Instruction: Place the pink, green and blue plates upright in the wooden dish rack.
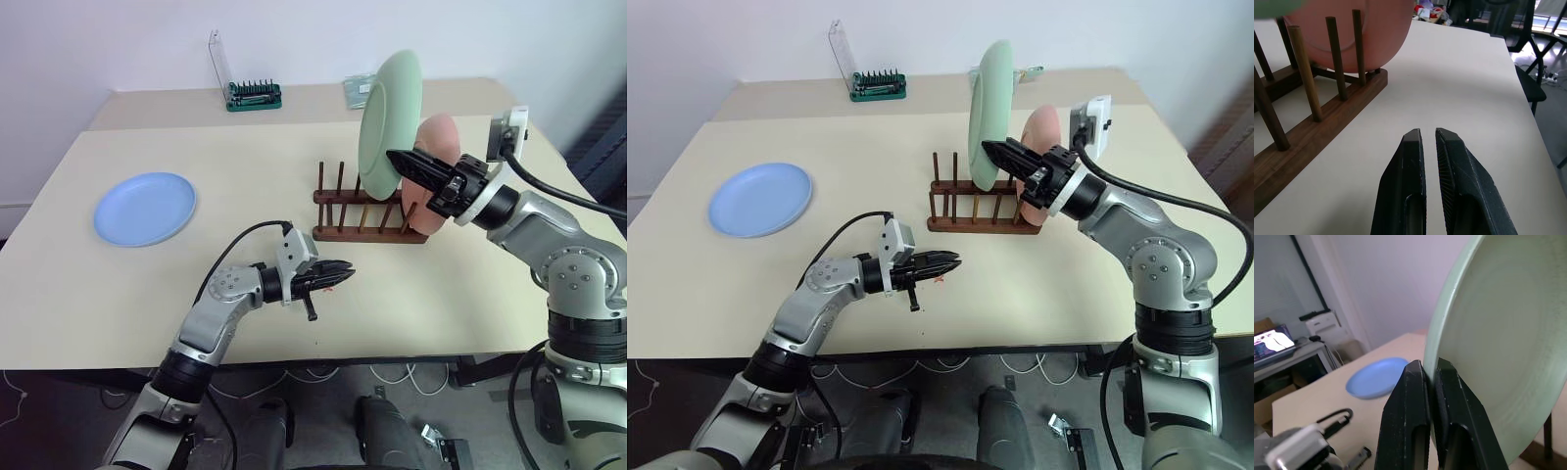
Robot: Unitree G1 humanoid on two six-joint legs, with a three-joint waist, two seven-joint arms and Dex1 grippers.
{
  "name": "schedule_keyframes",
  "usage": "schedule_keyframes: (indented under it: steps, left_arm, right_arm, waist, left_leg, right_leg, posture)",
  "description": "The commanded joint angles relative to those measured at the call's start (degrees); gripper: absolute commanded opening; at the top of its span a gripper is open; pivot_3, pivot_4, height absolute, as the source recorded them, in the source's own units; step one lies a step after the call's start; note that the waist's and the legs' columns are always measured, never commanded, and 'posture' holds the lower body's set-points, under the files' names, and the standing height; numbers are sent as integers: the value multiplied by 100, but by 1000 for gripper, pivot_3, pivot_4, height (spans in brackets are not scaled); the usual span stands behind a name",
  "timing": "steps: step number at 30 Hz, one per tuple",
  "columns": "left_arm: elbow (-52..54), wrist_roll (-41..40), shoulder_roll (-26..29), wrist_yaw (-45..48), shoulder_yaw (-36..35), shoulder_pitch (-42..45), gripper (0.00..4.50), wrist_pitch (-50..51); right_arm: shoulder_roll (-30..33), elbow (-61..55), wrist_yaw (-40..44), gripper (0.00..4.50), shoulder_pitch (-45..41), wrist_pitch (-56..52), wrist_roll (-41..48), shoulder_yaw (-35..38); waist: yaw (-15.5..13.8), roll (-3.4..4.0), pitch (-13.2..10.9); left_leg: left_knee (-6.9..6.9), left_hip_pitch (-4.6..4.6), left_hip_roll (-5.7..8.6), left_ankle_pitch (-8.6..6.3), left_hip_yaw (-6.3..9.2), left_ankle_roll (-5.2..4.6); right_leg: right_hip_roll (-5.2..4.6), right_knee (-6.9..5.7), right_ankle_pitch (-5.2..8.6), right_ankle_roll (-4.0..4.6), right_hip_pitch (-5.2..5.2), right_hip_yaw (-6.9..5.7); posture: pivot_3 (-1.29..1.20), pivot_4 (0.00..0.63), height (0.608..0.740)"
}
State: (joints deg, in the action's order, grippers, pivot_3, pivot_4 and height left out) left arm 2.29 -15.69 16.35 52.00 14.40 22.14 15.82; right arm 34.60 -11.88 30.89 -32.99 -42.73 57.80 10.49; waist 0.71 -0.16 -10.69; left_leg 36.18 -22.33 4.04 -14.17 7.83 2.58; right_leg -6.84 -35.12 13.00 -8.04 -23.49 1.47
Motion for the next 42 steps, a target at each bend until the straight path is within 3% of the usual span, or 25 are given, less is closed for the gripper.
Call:
schedule_keyframes:
  steps: [1,11,14,20,28,34,39,42]
  left_arm:
    - [182,-85,25,-18,-90,-12,455,-27]
    - [211,-97,43,-21,-82,-27,455,-27]
    - [218,-93,41,-29,-81,-32,455,-37]
    - [191,-36,16,-182,-147,-45,455,-181]
    - [243,-56,34,-208,-129,-93,455,-171]
    - [190,55,3,-360,-194,-87,455,-422]
    - [-330,140,-263,-1246,-822,344,455,-805]
    - [-359,30,-188,-1288,-1088,449,455,-851]
  right_arm:
    - [-41,31,82,63,27,-48,-112,38]
    - [-191,224,105,63,15,-111,-366,47]
    - [-207,209,119,970,14,-127,-403,58]
    - [-196,14,142,3973,8,-74,-568,11]
    - [-18,-425,135,3973,-158,-31,-866,17]
    - [528,-719,69,3973,-428,129,-1314,298]
    - [920,-881,138,3973,-414,182,-1517,431]
    - [972,-967,189,3973,-327,252,-1709,287]
  waist:
    - [0,0,0]
    - [9,0,0]
    - [9,0,0]
    - [7,0,0]
    - [4,0,0]
    - [1,0,0]
    - [-18,-4,-2]
    - [13,-3,-1]
  left_leg:
    - [0,0,0,0,0,0]
    - [0,0,0,0,0,0]
    - [0,0,0,0,0,0]
    - [0,0,0,0,0,0]
    - [0,0,0,0,0,0]
    - [0,-2,0,0,0,0]
    - [1,-3,0,0,0,0]
    - [0,-3,0,0,-1,0]
  right_leg:
    - [0,0,0,0,0,0]
    - [1,-1,0,0,-1,0]
    - [1,-1,0,0,-1,0]
    - [1,-1,0,0,-1,0]
    - [1,-1,0,0,-1,0]
    - [0,0,0,0,-3,0]
    - [0,3,0,-1,0,-1]
    - [0,4,0,-1,-2,-1]
  posture:
    - [0,150,740]
    - [0,150,740]
    - [0,150,740]
    - [0,150,740]
    - [0,150,740]
    - [0,150,740]
    - [0,150,740]
    - [0,150,740]
